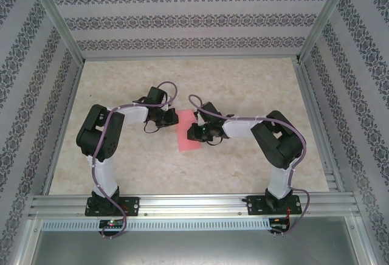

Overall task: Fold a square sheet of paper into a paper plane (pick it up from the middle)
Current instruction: Rotate the square sheet of paper at the center of the table.

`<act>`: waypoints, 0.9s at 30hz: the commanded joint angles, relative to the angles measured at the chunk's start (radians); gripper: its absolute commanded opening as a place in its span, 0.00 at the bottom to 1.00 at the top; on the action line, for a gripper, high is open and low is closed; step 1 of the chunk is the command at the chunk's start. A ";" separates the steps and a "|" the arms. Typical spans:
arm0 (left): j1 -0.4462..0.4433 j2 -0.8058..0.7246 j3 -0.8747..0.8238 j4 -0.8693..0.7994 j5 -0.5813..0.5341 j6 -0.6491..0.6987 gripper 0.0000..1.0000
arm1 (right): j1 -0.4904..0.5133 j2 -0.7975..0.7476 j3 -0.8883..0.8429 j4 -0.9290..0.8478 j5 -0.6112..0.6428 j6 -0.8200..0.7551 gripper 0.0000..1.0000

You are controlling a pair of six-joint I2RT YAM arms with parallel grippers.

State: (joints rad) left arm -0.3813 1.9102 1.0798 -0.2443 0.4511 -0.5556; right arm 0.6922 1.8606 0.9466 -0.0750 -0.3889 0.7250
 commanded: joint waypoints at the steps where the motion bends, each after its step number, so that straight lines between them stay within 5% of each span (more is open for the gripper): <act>1: -0.009 -0.091 -0.051 -0.003 -0.014 -0.060 0.14 | 0.038 -0.015 -0.070 0.056 0.057 0.215 0.16; 12: -0.081 -0.286 -0.315 0.194 0.002 -0.214 0.13 | 0.096 0.026 -0.092 0.231 0.125 0.439 0.16; 27: -0.125 -0.190 -0.332 0.140 -0.105 -0.224 0.00 | 0.069 -0.049 -0.112 0.339 0.056 0.314 0.12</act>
State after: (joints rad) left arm -0.4946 1.6985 0.7490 -0.0490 0.4274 -0.7879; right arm 0.7761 1.8595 0.8421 0.2173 -0.3138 1.1049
